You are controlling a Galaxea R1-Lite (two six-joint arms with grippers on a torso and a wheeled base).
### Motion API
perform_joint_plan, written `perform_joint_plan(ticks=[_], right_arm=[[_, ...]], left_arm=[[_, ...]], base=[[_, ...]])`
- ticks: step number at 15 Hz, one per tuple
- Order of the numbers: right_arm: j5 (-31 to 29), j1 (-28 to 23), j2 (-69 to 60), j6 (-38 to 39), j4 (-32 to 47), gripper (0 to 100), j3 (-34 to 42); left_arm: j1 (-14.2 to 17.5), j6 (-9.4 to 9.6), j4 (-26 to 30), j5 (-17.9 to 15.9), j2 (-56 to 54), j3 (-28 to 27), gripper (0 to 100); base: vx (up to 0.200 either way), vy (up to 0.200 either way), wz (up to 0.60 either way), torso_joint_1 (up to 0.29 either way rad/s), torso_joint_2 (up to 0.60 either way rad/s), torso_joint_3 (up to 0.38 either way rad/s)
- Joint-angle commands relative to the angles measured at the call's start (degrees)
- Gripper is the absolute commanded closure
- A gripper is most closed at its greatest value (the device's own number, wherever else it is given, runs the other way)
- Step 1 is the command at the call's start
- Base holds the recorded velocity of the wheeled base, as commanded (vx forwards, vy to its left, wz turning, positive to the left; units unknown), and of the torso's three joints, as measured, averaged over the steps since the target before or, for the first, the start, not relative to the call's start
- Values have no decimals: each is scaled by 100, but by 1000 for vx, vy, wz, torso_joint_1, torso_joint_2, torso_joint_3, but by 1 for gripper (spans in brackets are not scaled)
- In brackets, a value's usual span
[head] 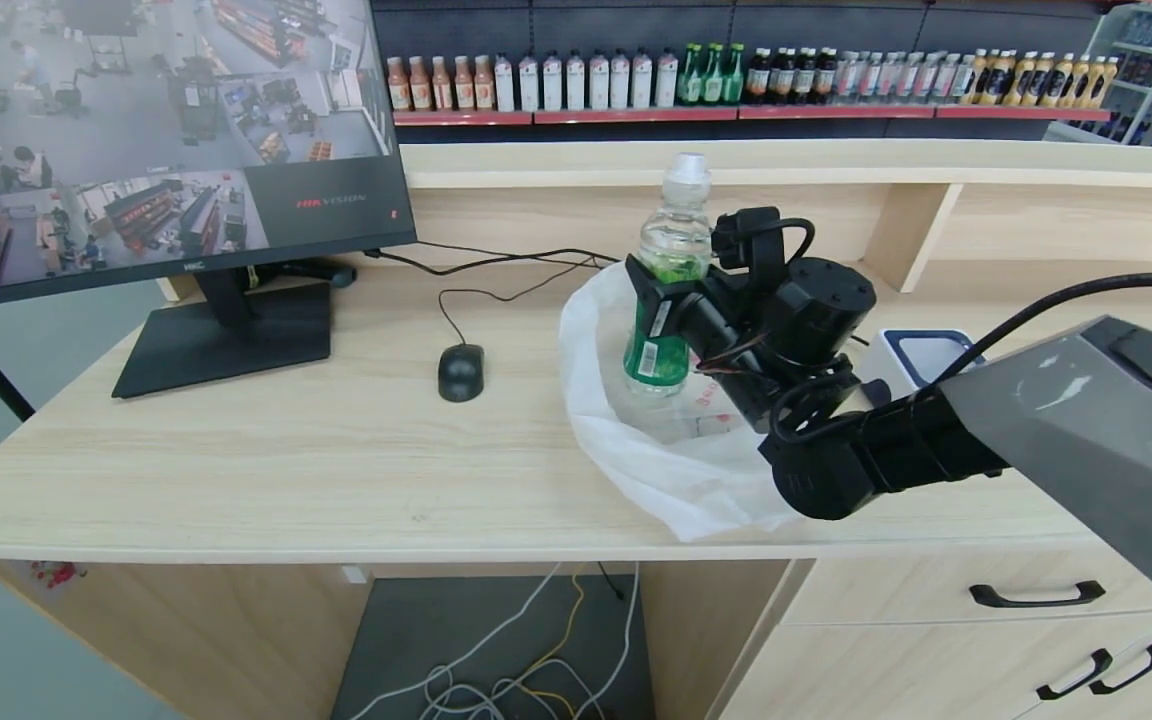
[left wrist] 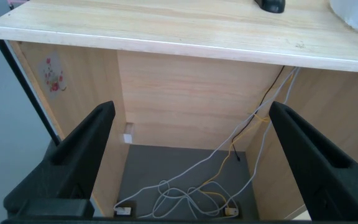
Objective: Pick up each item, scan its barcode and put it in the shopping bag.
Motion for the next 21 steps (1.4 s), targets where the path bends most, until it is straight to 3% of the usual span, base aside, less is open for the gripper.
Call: perform_joint_plan(ticks=[1, 17, 18, 21], right_arm=[[8, -2, 95, -6, -13, 100, 16], [-1, -11, 210, 3, -189, 100, 323], [-1, -11, 192, 3, -180, 0, 297], [-10, -2, 174, 3, -347, 0, 315]], left_arm=[[4, -4, -1, 6, 0, -4, 0], [4, -4, -1, 6, 0, 5, 0], [4, -4, -1, -3, 0, -4, 0], [4, -4, -1, -3, 0, -4, 0]], base=[[0, 0, 0, 0, 0, 0], [0, 0, 0, 0, 0, 0], [0, 0, 0, 0, 0, 0], [0, 0, 0, 0, 0, 0]])
